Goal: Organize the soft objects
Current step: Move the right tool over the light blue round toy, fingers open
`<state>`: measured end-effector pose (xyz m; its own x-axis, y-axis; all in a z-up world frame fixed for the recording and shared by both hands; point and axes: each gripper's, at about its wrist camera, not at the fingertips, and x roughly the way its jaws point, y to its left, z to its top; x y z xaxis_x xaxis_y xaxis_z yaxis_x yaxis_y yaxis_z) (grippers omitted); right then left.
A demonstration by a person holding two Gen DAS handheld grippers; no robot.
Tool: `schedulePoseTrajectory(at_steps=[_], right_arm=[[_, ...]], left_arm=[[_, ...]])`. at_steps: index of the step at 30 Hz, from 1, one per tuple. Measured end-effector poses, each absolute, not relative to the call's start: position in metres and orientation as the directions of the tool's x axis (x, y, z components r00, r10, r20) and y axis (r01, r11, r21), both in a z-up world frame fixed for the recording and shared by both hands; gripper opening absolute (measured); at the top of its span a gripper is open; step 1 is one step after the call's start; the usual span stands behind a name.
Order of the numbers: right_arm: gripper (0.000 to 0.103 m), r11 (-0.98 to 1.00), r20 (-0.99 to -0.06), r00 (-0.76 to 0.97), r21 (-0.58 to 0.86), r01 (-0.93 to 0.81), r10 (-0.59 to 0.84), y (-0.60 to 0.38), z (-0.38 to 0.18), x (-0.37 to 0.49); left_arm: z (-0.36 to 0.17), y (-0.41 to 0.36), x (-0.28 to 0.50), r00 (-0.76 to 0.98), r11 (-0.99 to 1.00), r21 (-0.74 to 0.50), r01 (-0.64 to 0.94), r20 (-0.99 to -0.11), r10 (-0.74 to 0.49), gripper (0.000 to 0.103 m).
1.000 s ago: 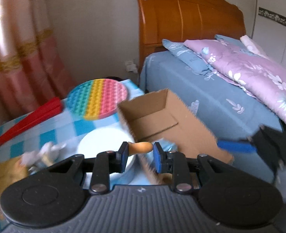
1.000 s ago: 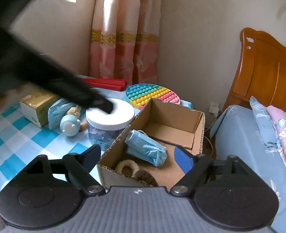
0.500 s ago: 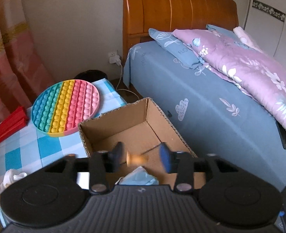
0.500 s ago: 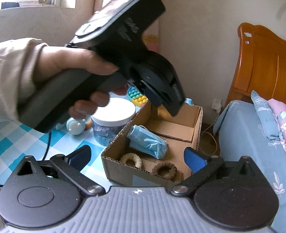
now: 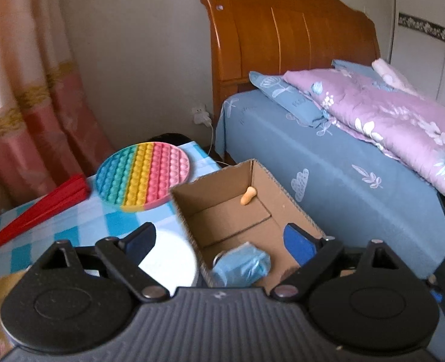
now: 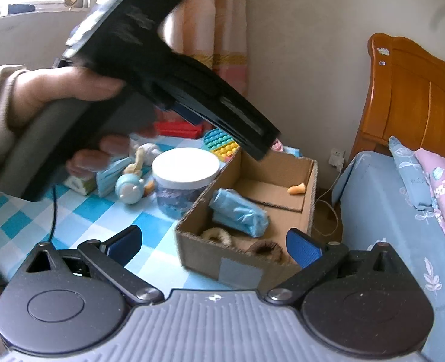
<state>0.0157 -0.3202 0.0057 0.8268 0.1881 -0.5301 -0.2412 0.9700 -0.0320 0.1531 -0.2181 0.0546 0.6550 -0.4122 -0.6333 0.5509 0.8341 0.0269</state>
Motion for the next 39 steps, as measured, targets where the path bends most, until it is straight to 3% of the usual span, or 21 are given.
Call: schedulePoseTrajectory(at_steps=[6,11,16,31,39], right_arm=[[0.103,0.964,-0.536,0.820,-0.046,-0.263,0.199,-0.302,0.007,-0.001],[0.103,0.958,-0.546,0.809,-0.038,-0.283,0.218,-0.289,0.007,-0.006],[0.103,0.952,-0.564,0.790,-0.018,-0.305,0.242,-0.273,0.002,-0.001],[0.102,0.927,-0.576,0.777,-0.083,-0.366,0.255,-0.203,-0.006,0.049],[0.089,0.910,-0.583,0.771,-0.124,-0.396,0.256,-0.173,-0.009,0.088]], left_arm=[[0.047,-0.166,0.120,0.687,0.878,0.011,0.479,-0.627,-0.367,0.093],[0.033,-0.117,0.086,0.756,0.936,0.061,0.346,-0.610,-0.240,0.099],[0.015,-0.074,0.065,0.754,0.965,0.027,0.262,-0.629,-0.187,0.099],[-0.014,-0.025,0.062,0.730,0.969,0.078,0.235,-0.672,-0.123,0.099],[-0.033,-0.006,0.071,0.700,0.974,0.070,0.214,-0.706,-0.103,0.099]])
